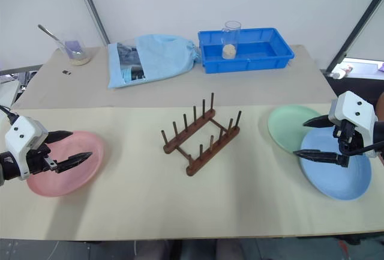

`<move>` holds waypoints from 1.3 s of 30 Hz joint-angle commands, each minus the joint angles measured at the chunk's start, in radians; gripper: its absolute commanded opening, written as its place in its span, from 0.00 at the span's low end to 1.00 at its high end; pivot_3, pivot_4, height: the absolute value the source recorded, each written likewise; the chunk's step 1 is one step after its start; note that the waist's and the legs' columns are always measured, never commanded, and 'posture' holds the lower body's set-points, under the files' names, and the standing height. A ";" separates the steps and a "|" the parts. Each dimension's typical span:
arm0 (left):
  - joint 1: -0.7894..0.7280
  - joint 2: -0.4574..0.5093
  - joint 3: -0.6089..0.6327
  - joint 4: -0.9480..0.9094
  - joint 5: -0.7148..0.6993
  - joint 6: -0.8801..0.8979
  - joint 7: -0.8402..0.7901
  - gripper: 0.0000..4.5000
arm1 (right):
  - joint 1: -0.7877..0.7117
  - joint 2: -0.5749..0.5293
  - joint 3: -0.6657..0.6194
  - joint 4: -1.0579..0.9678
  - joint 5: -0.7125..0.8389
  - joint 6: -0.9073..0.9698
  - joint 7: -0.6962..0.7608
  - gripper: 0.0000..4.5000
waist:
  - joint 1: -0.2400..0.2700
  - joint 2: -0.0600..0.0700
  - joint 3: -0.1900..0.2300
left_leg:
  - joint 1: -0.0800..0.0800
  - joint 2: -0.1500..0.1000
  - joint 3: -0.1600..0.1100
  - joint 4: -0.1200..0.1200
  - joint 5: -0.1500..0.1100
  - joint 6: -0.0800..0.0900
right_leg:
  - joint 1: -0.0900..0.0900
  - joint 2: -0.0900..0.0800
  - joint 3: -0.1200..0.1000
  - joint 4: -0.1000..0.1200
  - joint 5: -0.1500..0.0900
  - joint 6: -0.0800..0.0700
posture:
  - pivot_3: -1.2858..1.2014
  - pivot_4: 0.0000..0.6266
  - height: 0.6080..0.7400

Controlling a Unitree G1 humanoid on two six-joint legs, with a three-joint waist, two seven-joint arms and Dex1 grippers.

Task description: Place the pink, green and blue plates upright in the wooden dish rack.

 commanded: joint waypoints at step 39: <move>-0.078 -0.067 -0.070 -0.055 -0.073 -0.011 0.013 1.00 | 0.052 0.011 -0.079 -0.126 0.039 0.062 -0.007 0.99 | 0.002 0.000 0.000 | -0.001 0.000 0.000 0.000 0.000 0.000 | 0.000 -0.001 0.000 0.000 0.000 0.000 | 0.52 0.24 1.00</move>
